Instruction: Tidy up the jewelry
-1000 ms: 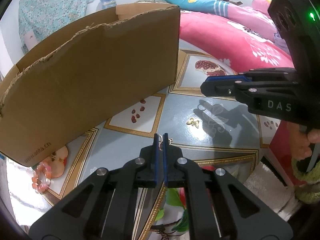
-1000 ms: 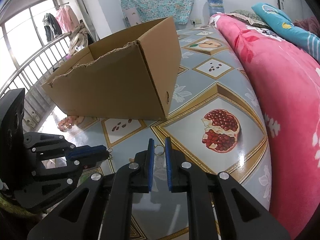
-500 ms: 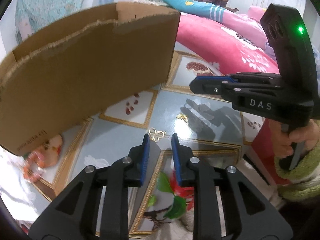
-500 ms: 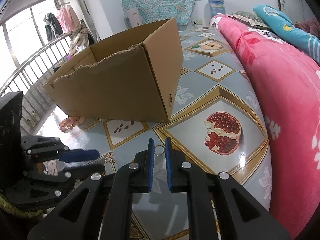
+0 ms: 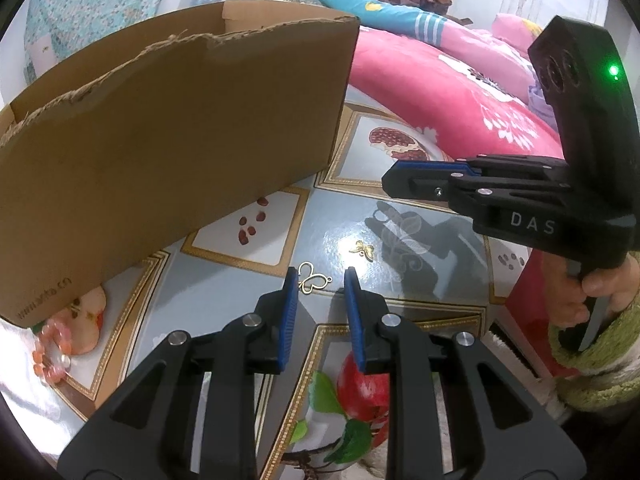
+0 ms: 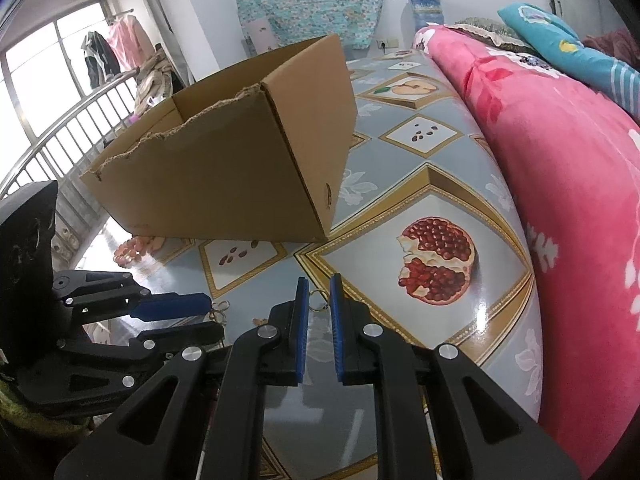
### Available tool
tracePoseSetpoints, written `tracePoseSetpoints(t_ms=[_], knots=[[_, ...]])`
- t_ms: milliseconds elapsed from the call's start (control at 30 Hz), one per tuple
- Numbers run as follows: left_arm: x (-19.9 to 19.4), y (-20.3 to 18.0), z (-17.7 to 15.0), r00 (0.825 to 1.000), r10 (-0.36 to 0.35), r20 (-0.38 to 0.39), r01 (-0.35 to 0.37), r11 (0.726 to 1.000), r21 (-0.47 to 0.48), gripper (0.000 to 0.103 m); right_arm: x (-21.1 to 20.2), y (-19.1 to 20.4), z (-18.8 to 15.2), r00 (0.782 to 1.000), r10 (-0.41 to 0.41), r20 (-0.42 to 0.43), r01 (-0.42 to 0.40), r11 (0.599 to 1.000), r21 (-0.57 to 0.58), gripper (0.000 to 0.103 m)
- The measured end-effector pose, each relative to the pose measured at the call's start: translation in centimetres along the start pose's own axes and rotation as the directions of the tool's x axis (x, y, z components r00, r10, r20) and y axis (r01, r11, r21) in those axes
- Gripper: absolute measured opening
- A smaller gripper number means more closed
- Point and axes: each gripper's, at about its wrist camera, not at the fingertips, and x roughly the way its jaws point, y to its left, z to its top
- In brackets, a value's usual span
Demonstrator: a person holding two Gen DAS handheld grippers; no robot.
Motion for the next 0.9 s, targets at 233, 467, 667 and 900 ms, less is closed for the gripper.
tracePoseSetpoints(t_ms=[233, 467, 667, 900], knots=[[0.5, -1.1, 0.3, 0.997, 0.077, 0.004, -0.077, 0.994, 0.074, 0.022, 0.2, -0.2, 0.0, 1.000, 0.009, 0.001, -0.009, 1.000, 0.002, 0.011], [0.5, -1.0, 0.6, 0.995, 0.095, -0.003, -0.094, 0.990, 0.102, 0.022, 0.2, -0.4, 0.0, 1.000, 0.013, 0.004, -0.013, 1.000, 0.011, 0.011], [0.2, -0.9, 0.7, 0.993, 0.121, 0.006, -0.121, 0.985, 0.125, 0.026, 0.2, -0.4, -0.1, 1.000, 0.018, 0.005, -0.019, 1.000, 0.009, 0.011], [0.6, -0.3, 0.8, 0.996, 0.091, -0.009, -0.089, 0.990, 0.113, 0.029, 0.2, -0.4, 0.0, 1.000, 0.025, 0.005, -0.026, 1.000, 0.005, 0.011]])
